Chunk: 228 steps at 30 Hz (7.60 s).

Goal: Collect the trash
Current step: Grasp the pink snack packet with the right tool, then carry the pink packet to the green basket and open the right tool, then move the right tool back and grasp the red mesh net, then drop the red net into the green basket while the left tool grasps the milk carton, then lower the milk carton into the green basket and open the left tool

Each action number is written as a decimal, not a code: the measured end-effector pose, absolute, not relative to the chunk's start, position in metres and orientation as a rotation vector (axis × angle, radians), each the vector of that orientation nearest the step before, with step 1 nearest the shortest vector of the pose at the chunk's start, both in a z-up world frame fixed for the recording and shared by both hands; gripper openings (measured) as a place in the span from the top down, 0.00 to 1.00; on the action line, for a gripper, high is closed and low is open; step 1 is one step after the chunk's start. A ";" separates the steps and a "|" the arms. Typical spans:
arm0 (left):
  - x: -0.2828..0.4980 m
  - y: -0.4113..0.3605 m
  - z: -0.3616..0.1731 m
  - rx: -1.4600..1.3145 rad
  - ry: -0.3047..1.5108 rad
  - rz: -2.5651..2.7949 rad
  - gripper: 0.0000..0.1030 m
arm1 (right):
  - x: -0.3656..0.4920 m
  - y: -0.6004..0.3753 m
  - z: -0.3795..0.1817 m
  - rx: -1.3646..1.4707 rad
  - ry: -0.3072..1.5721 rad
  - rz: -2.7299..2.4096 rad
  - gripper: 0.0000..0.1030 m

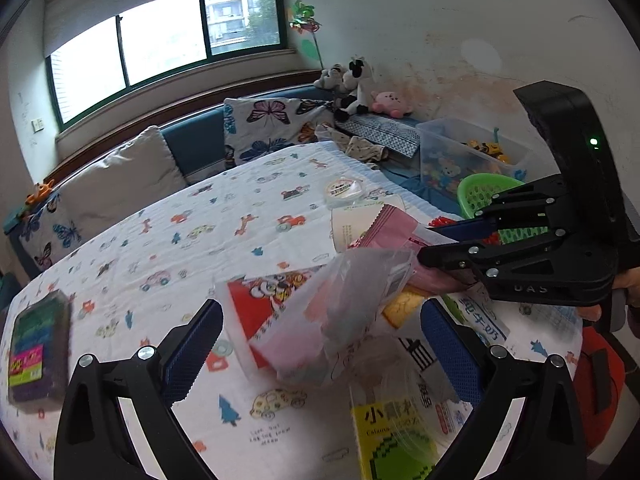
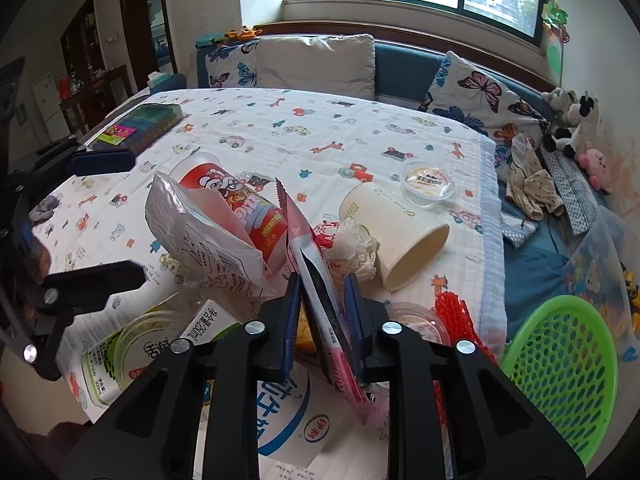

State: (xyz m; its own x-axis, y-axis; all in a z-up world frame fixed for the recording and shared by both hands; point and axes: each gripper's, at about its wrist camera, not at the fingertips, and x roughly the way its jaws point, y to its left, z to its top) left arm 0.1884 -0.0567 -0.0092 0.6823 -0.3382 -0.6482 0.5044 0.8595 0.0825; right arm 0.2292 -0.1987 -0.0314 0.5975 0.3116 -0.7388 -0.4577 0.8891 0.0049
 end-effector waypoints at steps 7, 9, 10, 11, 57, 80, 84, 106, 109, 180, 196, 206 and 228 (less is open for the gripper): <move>0.212 -0.060 -0.021 0.236 0.724 -0.550 0.32 | 0.226 -0.203 -0.023 -0.168 0.802 0.452 0.84; 0.215 -0.058 -0.024 0.208 0.734 -0.577 0.38 | 0.225 -0.205 -0.021 -0.162 0.796 0.451 0.86; 0.215 -0.057 -0.025 0.201 0.735 -0.588 0.44 | 0.225 -0.206 -0.019 -0.157 0.794 0.451 0.86; 0.215 -0.057 -0.027 0.200 0.736 -0.592 0.51 | 0.224 -0.207 -0.017 -0.153 0.791 0.450 0.87; 0.196 -0.166 0.037 0.056 0.656 -0.738 0.80 | 0.171 -0.408 -0.021 0.097 0.744 0.002 0.76; 0.213 -0.304 0.002 0.081 0.775 -0.853 0.77 | 0.109 -0.450 -0.011 0.136 0.642 -0.075 0.37; 0.213 -0.312 -0.002 0.075 0.790 -0.853 0.68 | 0.103 -0.454 -0.010 0.150 0.634 -0.079 0.37; 0.188 -0.229 0.023 0.025 0.702 -0.768 0.43 | 0.105 -0.411 -0.016 0.174 0.643 0.044 0.27; 0.184 -0.208 0.026 0.027 0.687 -0.742 0.41 | 0.113 -0.394 -0.020 0.155 0.654 0.078 0.26; 0.190 -0.112 -0.057 0.494 0.739 -1.148 0.25 | 0.170 -0.356 -0.047 0.246 0.788 0.112 0.62; 0.172 -0.119 -0.029 0.373 0.735 -1.008 0.30 | 0.146 -0.405 -0.044 0.307 0.759 0.012 0.62; 0.174 -0.134 -0.003 0.286 0.760 -0.916 0.30 | 0.138 -0.443 -0.057 0.294 0.779 -0.088 0.60; 0.204 -0.252 0.031 0.216 0.748 -0.873 0.30 | 0.110 -0.474 -0.060 0.301 0.722 -0.131 0.33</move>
State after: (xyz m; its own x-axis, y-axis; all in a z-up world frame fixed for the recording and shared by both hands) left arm 0.2036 -0.2519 0.0305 0.4111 -0.6150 -0.6729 0.7592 0.6396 -0.1207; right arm 0.1098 -0.4742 -0.0600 0.7447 -0.0149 -0.6672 0.2212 0.9487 0.2258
